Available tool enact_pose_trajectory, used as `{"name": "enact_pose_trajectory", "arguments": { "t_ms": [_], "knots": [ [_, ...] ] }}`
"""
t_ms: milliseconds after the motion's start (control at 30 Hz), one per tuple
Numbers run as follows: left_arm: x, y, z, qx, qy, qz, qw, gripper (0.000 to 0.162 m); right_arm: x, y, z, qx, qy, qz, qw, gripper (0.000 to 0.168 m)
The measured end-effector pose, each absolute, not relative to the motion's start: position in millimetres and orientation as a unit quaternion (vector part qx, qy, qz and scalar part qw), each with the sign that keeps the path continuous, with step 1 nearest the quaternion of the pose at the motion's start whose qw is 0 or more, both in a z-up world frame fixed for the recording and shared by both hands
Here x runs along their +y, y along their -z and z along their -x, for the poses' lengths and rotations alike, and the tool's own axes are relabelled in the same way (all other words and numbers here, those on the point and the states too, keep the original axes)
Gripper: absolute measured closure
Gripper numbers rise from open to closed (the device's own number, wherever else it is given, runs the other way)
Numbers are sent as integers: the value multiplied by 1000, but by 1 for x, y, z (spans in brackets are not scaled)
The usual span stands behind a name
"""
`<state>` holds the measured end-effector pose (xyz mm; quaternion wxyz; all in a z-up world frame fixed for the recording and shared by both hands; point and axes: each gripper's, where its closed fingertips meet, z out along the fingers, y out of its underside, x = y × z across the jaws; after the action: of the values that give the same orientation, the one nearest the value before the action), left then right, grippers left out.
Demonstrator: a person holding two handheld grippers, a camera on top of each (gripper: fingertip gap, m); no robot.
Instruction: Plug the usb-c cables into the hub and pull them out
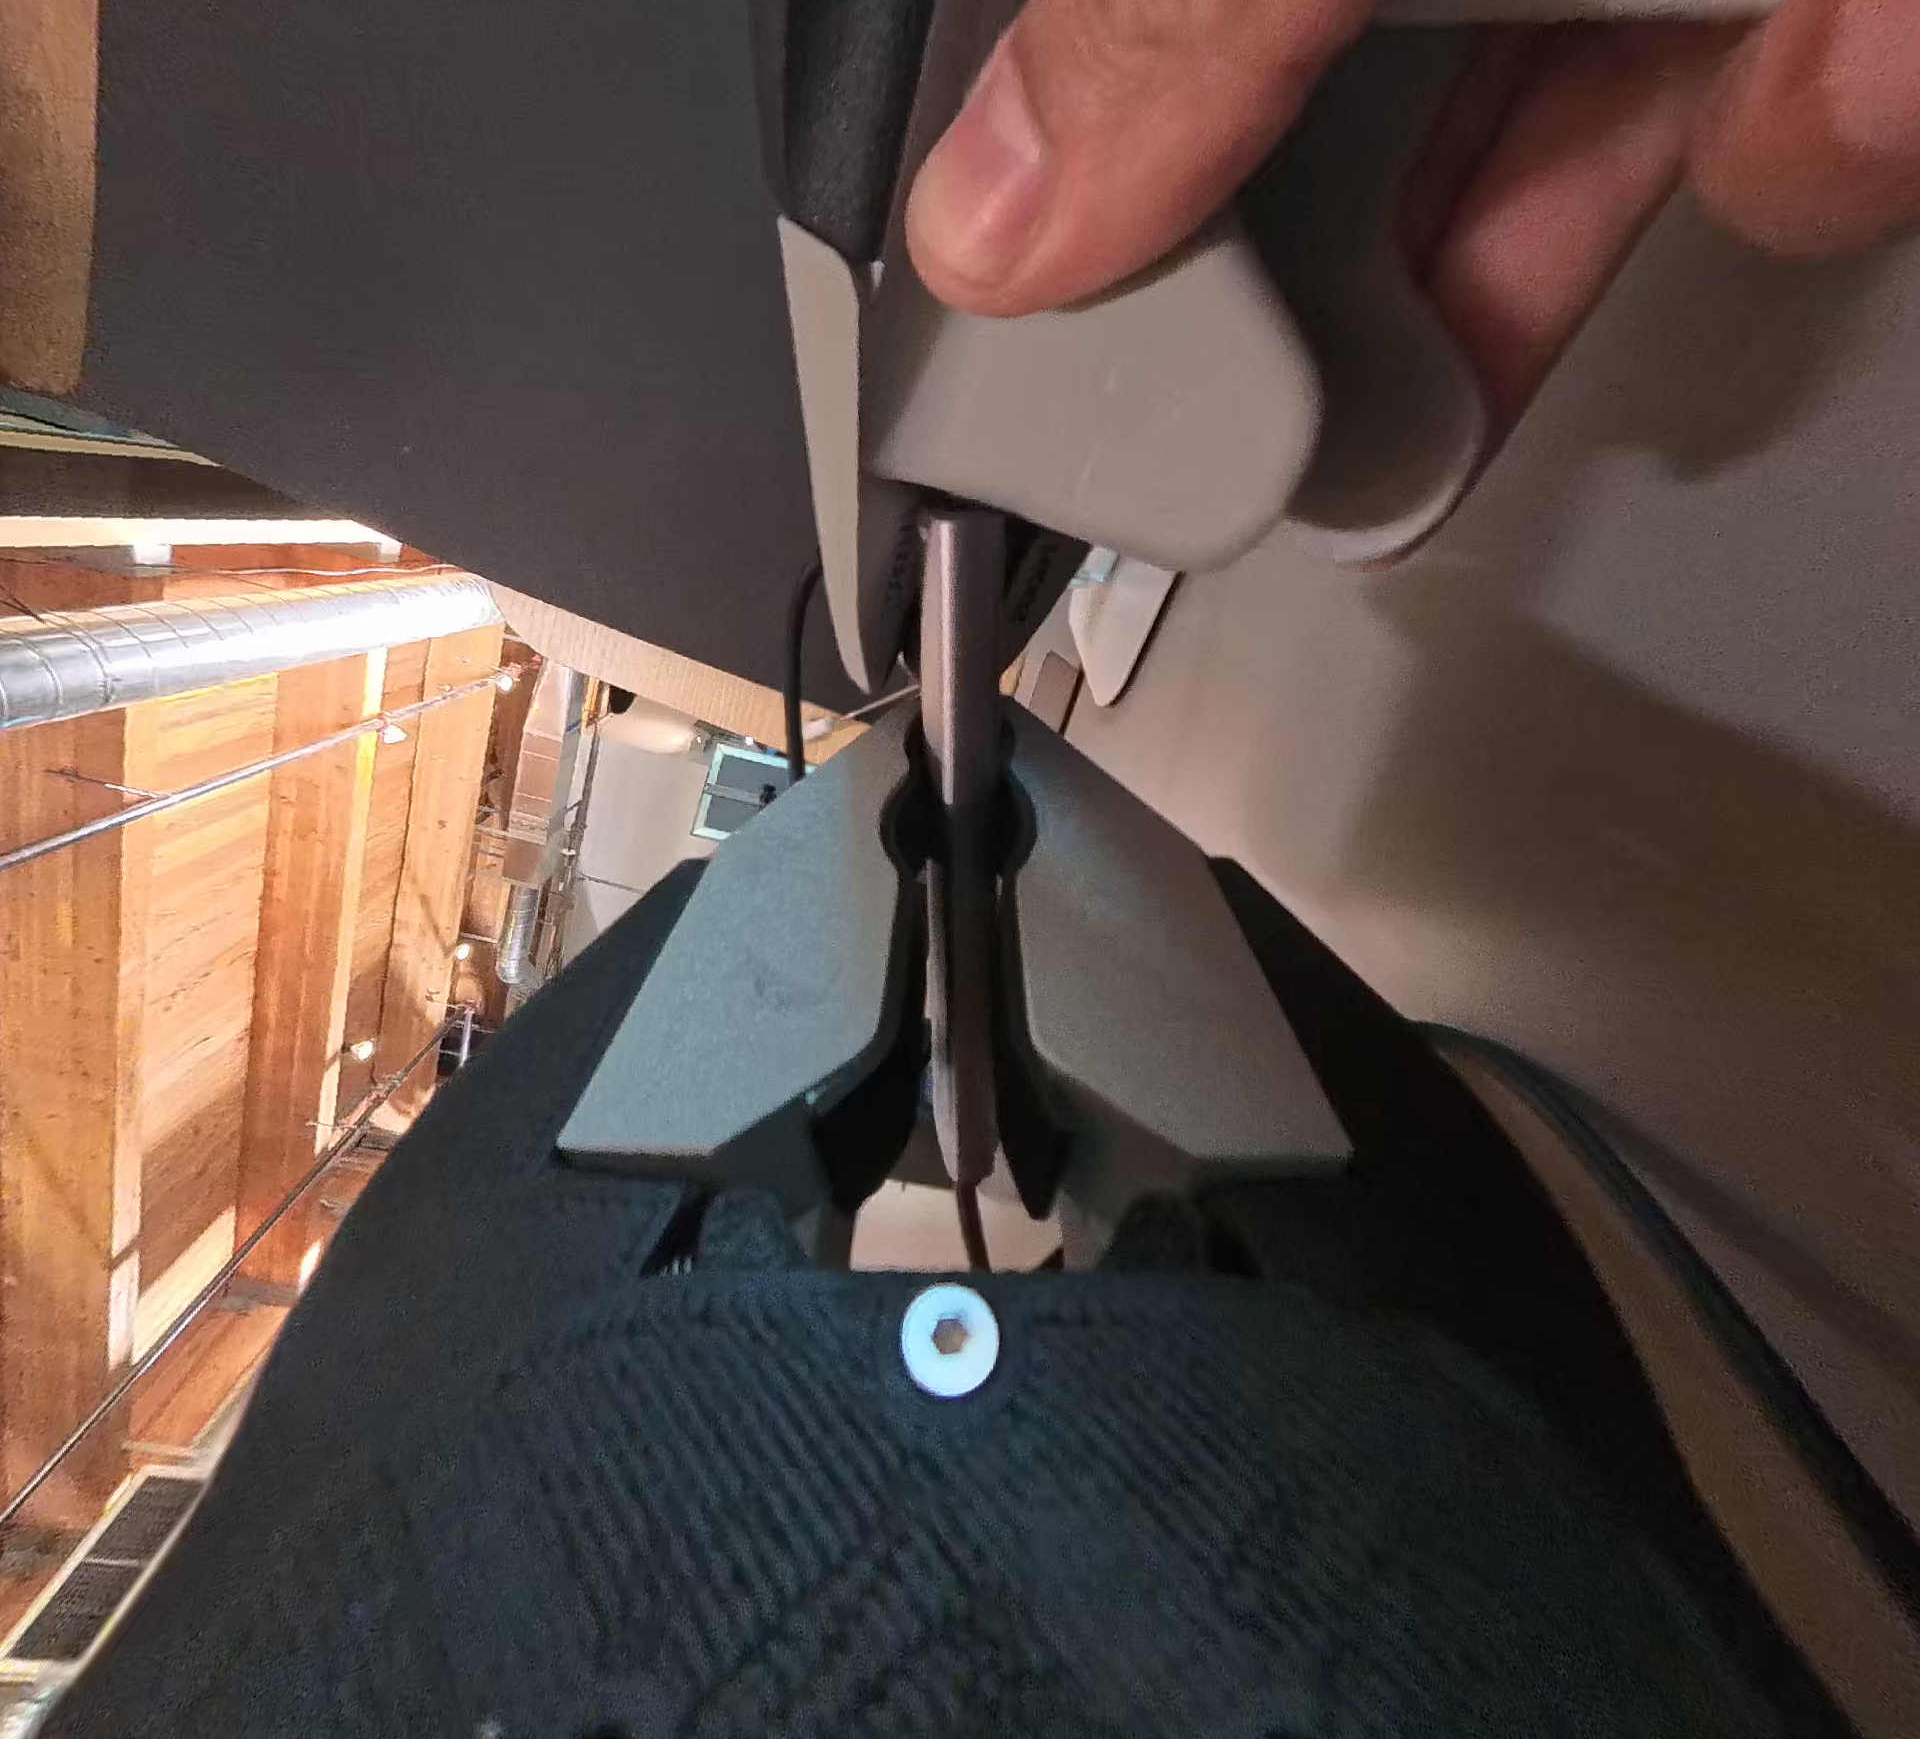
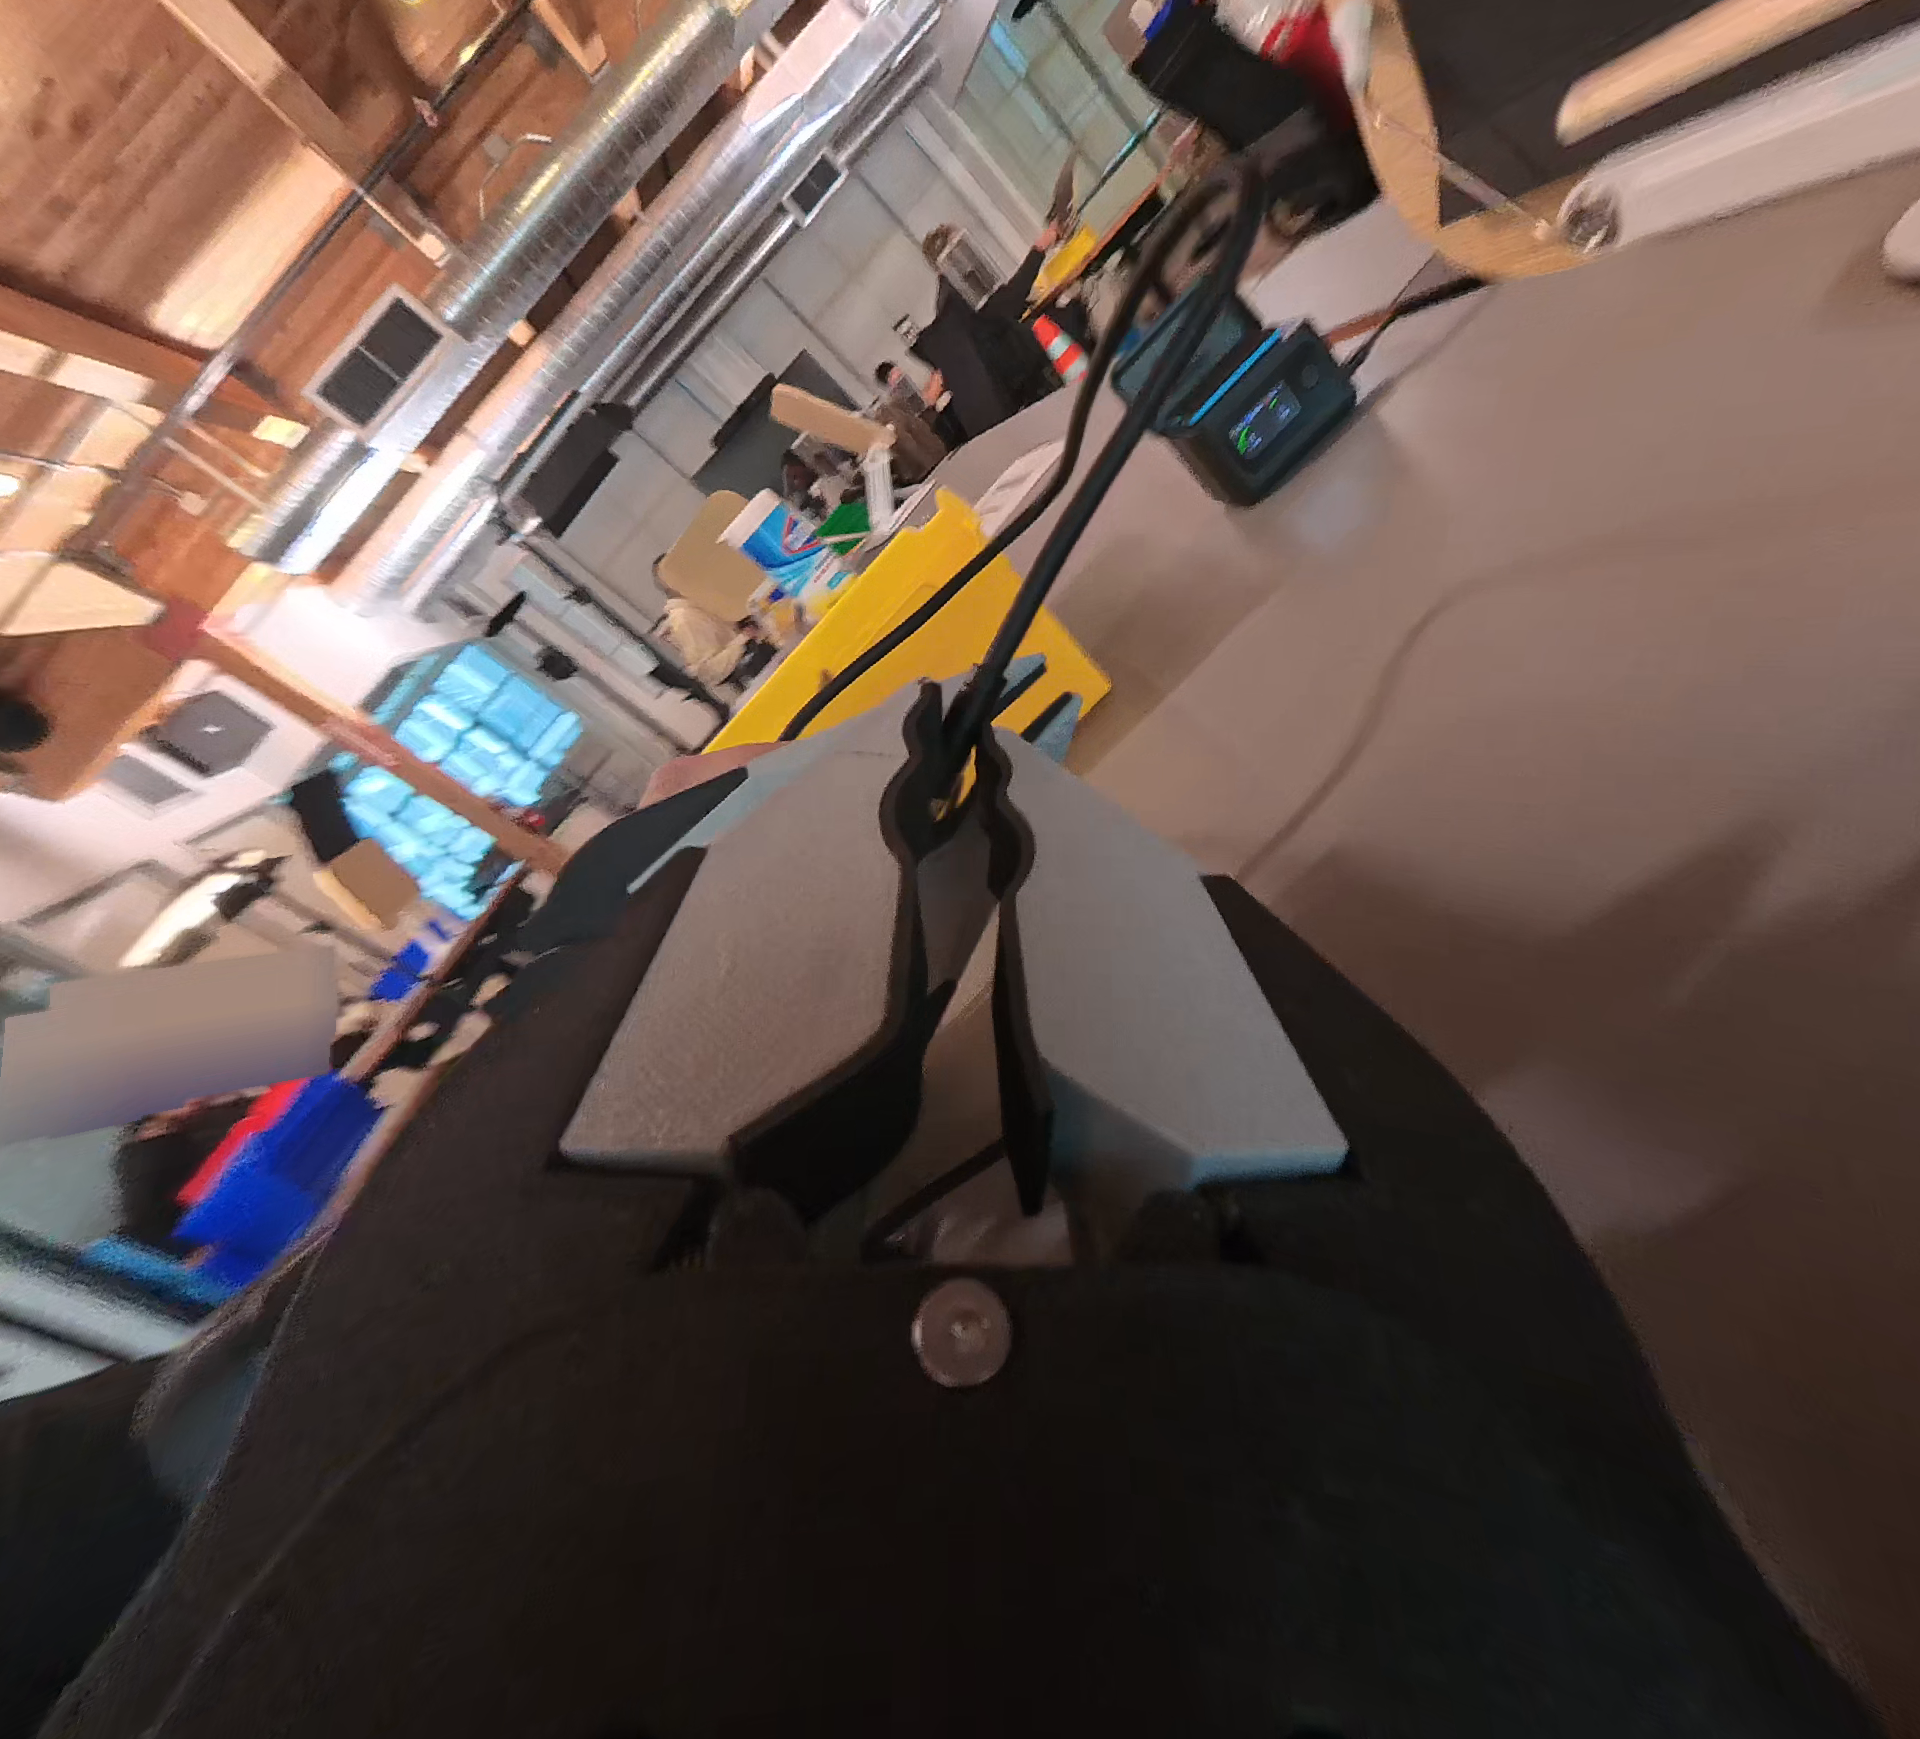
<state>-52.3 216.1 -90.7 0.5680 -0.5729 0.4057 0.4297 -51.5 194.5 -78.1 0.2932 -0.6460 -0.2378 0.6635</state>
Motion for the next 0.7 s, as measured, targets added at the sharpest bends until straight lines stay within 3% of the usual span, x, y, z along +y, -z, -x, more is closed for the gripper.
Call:
{"name": "enact_pose_trajectory", "arguments": {
  "t_ms": [33, 133, 400, 700],
  "knots": [
    [217, 93, 55, 409, -438, 574, 559, 157, 193, 81, 53, -237, -680, 647, 249, 164],
    [219, 96, 61, 423, -469, 552, 544, 158, 184, 89, 50, -256, -698, 649, 164, 162],
    [221, 95, 60, 425, -502, 533, 531, 158, 176, 98, 52, -318, -639, 683, 155, 158],
    [224, 110, 65, 407, -446, 605, 519, 158, 188, 99, 59, -261, -652, 677, 220, 163]
  ]
}}
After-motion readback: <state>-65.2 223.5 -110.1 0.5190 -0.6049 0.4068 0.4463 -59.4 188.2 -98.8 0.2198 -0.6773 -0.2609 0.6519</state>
